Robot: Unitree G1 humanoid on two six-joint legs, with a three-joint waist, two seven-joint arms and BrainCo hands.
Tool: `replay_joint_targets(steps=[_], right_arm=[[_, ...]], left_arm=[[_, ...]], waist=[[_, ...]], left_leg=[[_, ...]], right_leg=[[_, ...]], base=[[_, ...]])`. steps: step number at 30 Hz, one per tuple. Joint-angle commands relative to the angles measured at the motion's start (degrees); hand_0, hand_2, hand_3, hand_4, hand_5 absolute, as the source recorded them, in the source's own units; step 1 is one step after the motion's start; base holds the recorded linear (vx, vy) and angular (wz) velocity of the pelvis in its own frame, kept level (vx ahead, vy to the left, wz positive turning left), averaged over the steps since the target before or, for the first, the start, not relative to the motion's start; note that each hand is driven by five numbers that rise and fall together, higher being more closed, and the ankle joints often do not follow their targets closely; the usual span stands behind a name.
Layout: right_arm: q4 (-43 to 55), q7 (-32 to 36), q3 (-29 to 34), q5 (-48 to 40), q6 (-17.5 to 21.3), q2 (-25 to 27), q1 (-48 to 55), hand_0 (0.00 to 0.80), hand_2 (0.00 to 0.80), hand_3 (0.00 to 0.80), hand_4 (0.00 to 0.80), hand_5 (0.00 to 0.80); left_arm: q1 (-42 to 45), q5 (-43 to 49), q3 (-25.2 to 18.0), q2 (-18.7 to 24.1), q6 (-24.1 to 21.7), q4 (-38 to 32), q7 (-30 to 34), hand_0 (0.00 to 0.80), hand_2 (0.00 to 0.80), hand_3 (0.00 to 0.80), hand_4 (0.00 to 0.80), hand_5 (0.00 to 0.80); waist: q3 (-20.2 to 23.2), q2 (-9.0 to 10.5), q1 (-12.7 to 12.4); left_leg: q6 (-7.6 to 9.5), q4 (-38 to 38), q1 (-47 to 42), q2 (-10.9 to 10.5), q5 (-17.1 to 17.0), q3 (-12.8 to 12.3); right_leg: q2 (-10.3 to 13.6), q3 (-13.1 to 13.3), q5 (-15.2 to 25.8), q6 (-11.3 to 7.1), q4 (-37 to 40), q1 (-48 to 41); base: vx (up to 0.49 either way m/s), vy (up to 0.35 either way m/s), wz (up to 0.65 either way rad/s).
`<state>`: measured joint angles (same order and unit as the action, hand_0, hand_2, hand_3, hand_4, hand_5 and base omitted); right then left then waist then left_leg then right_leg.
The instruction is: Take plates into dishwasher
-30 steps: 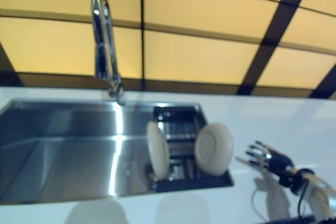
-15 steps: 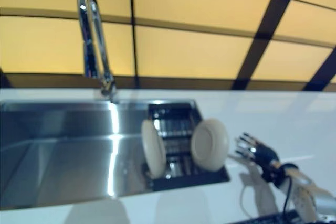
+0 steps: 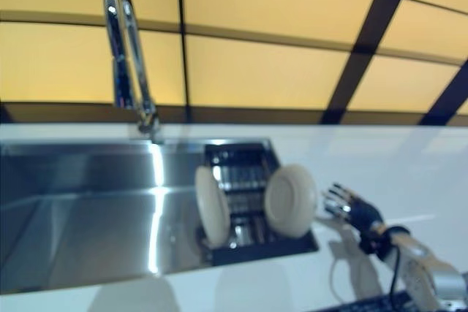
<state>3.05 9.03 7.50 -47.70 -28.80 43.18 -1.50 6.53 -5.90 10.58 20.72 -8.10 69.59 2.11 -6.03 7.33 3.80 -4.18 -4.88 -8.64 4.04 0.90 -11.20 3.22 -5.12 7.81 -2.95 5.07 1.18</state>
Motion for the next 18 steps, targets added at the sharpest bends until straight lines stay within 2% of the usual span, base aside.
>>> replay_joint_targets(steps=[1,18], right_arm=[[4.35,0.1,-4.52,0.26,0.43,-1.85,-0.4,0.0,0.0,0.0,0.0,0.0],[7.93,-2.55,-8.55,-1.15,-0.73,-4.69,-0.55,0.0,0.0,0.0,0.0,0.0]], left_arm=[[-6.81,-2.03,0.12,0.81,-1.59,-1.49,-0.85,0.0,0.0,0.0,0.0,0.0],[-7.11,-2.5,1.31,0.23,-1.35,-2.07,-0.99,0.0,0.0,0.0,0.0,0.0]], waist=[[-0.54,0.57,-0.63],[-0.65,0.31,-0.71]], left_leg=[[3.09,1.01,2.73,-1.42,-0.46,-0.1],[3.22,1.14,2.69,-1.4,-0.43,-0.33]], right_leg=[[3.08,-2.0,-1.82,-5.31,-1.63,-3.99],[3.1,-1.95,-1.99,-5.22,-1.98,-3.75]], base=[[0.0,0.0,0.0],[0.001,0.004,-0.02]])
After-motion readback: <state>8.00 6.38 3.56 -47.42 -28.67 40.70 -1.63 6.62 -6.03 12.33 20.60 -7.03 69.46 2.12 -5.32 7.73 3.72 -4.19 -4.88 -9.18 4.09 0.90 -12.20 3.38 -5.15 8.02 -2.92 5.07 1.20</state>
